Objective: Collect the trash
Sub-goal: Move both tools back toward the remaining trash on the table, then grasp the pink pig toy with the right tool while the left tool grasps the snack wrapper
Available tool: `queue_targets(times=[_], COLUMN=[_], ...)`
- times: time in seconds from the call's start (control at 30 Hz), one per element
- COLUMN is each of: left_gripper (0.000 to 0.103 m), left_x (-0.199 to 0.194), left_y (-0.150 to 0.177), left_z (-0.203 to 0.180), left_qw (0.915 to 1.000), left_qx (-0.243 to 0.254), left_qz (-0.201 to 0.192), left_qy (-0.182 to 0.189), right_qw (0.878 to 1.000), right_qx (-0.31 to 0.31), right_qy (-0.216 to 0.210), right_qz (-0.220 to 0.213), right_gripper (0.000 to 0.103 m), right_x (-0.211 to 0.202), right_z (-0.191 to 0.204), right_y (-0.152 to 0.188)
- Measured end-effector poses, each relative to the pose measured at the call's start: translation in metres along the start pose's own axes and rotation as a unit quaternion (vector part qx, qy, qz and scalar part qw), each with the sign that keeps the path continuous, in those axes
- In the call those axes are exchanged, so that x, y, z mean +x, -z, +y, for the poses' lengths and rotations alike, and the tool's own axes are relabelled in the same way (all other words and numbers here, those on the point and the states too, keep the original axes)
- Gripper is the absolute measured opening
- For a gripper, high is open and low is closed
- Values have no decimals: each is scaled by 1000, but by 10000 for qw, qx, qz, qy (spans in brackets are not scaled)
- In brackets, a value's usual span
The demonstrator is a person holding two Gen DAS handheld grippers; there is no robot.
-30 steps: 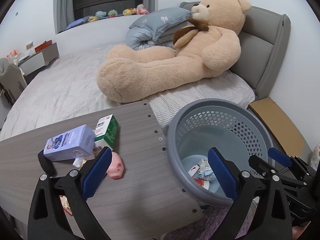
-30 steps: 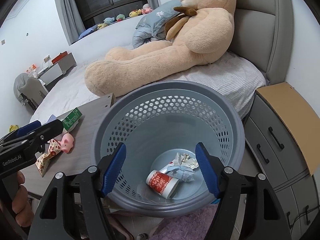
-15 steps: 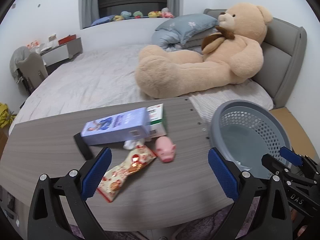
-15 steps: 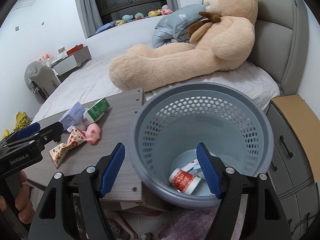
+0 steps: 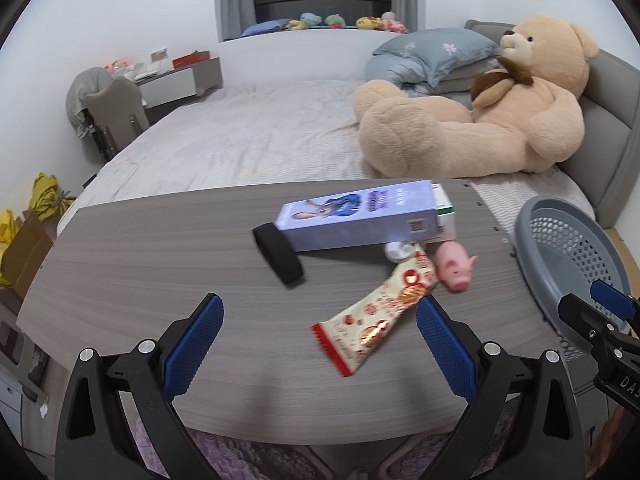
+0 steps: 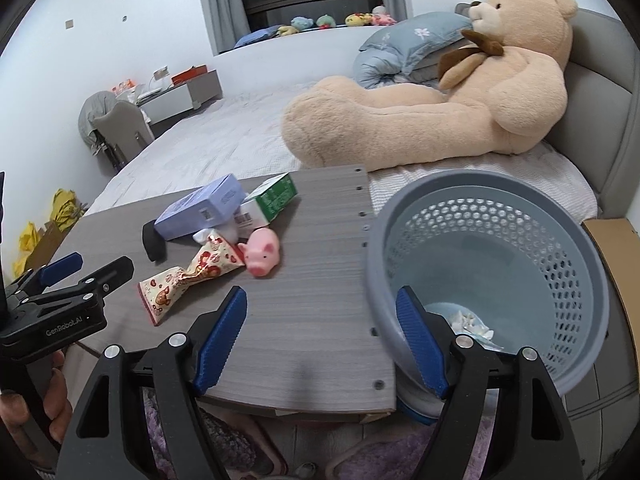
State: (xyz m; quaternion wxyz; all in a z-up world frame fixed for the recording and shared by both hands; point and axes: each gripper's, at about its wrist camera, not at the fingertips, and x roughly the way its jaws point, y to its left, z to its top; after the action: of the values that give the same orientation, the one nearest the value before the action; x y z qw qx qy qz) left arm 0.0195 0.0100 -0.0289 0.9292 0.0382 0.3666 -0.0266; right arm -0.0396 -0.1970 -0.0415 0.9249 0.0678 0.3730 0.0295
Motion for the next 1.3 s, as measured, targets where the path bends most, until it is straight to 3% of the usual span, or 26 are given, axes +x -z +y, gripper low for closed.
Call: queue_targets(times=[0.43, 1.17, 1.3], left_gripper=[95, 95, 95], left_x=[23, 40, 40], left_y=[6, 2, 2], left_z=[34, 42, 42], left_qw=[9995, 9993, 9993], left_qx=[-199, -225, -229], left_qz=[193, 297, 304], left_qy=[-154, -52, -51], right_qw=[9987, 9956, 9955], right_qx=[-188, -408, -450], right_qy=[-198, 138, 118], right_qz=[430, 828, 820], right_gripper=[74, 73, 65], right_x=[62, 116, 118], right_z=[29, 50, 51], right_y=[-16, -35, -36])
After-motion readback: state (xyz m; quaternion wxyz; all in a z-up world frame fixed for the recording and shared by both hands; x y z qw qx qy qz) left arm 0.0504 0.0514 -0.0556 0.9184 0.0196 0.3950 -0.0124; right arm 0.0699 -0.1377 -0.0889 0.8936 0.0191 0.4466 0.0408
